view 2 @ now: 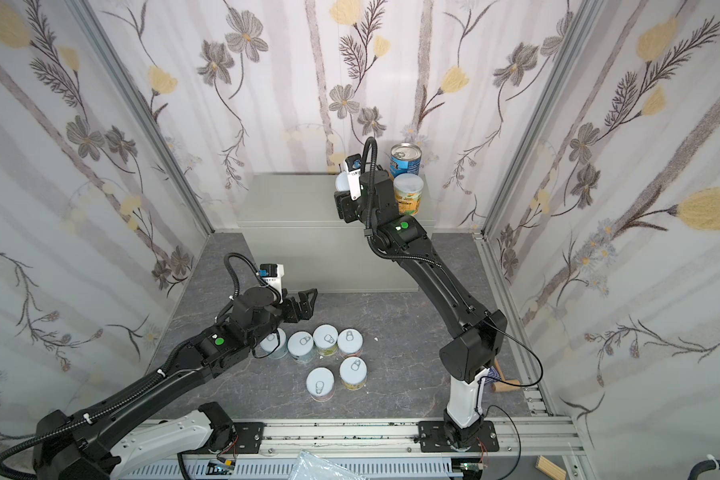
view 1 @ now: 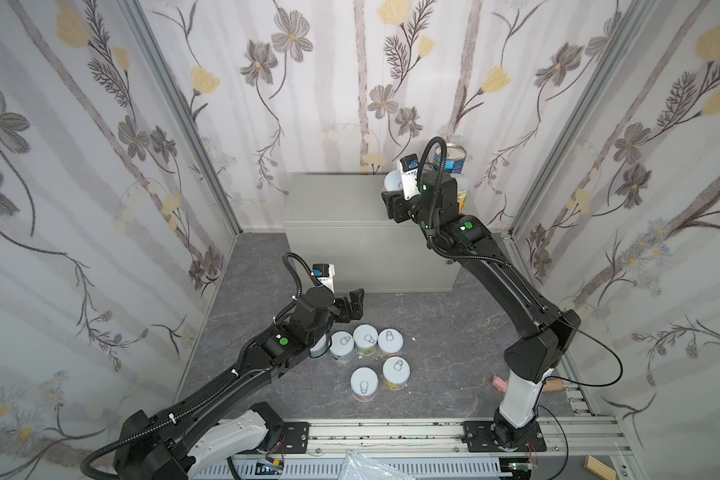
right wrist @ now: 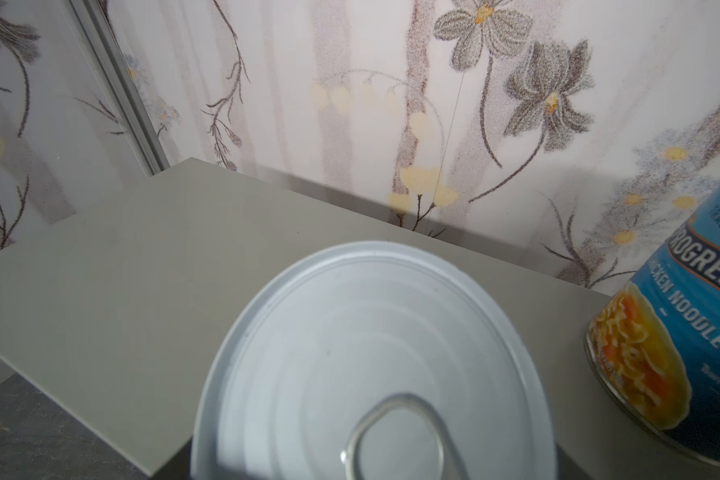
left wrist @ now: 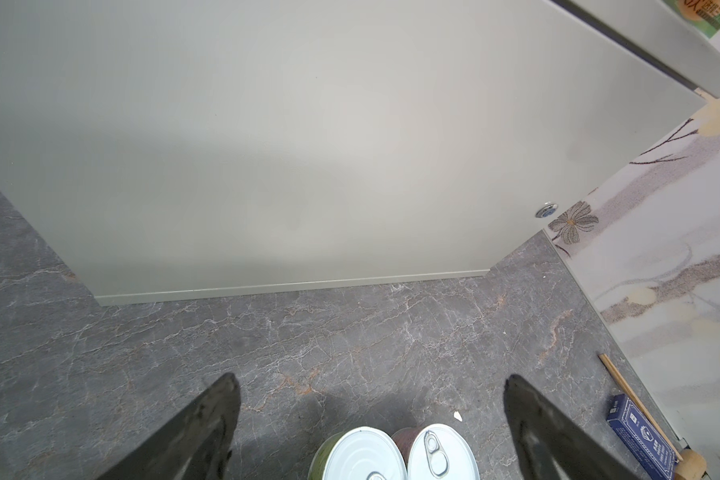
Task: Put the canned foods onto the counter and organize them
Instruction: 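Lift the orange-labelled can with the right gripper up to the cabinet top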
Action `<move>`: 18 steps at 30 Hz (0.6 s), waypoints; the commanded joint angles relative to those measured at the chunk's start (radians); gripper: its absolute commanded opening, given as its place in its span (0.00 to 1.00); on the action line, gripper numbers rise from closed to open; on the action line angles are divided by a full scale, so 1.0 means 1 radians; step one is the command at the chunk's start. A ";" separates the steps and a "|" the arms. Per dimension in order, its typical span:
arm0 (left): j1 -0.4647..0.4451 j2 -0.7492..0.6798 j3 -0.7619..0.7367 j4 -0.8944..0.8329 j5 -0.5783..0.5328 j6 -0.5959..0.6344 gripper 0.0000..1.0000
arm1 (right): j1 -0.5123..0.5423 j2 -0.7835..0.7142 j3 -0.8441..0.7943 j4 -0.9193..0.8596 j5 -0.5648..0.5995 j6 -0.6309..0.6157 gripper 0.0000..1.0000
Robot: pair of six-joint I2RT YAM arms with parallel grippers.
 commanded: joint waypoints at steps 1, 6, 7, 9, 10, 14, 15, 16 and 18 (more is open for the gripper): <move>0.001 -0.003 -0.002 0.032 -0.021 -0.003 1.00 | -0.005 0.028 0.049 -0.015 0.024 0.040 0.53; 0.001 0.002 0.001 0.031 -0.019 -0.004 1.00 | -0.016 0.042 0.062 -0.022 0.013 0.067 0.55; 0.001 0.002 0.002 0.031 -0.018 -0.004 1.00 | -0.020 0.044 0.063 -0.025 0.009 0.075 0.55; 0.001 0.004 0.005 0.028 -0.017 -0.004 1.00 | -0.025 0.049 0.063 -0.029 -0.001 0.089 0.55; 0.001 0.004 0.005 0.029 -0.017 -0.005 1.00 | -0.028 0.051 0.063 -0.031 -0.002 0.095 0.56; 0.002 0.007 0.007 0.028 -0.015 0.000 1.00 | -0.037 0.060 0.063 -0.037 -0.008 0.125 0.56; 0.002 0.007 0.010 0.026 -0.015 0.000 1.00 | -0.039 0.062 0.064 -0.037 -0.008 0.128 0.57; 0.001 0.008 0.011 0.025 -0.015 -0.001 1.00 | -0.038 0.063 0.064 -0.037 -0.006 0.130 0.59; 0.001 0.013 0.014 0.025 -0.013 0.001 1.00 | -0.040 0.064 0.064 -0.038 0.007 0.137 0.63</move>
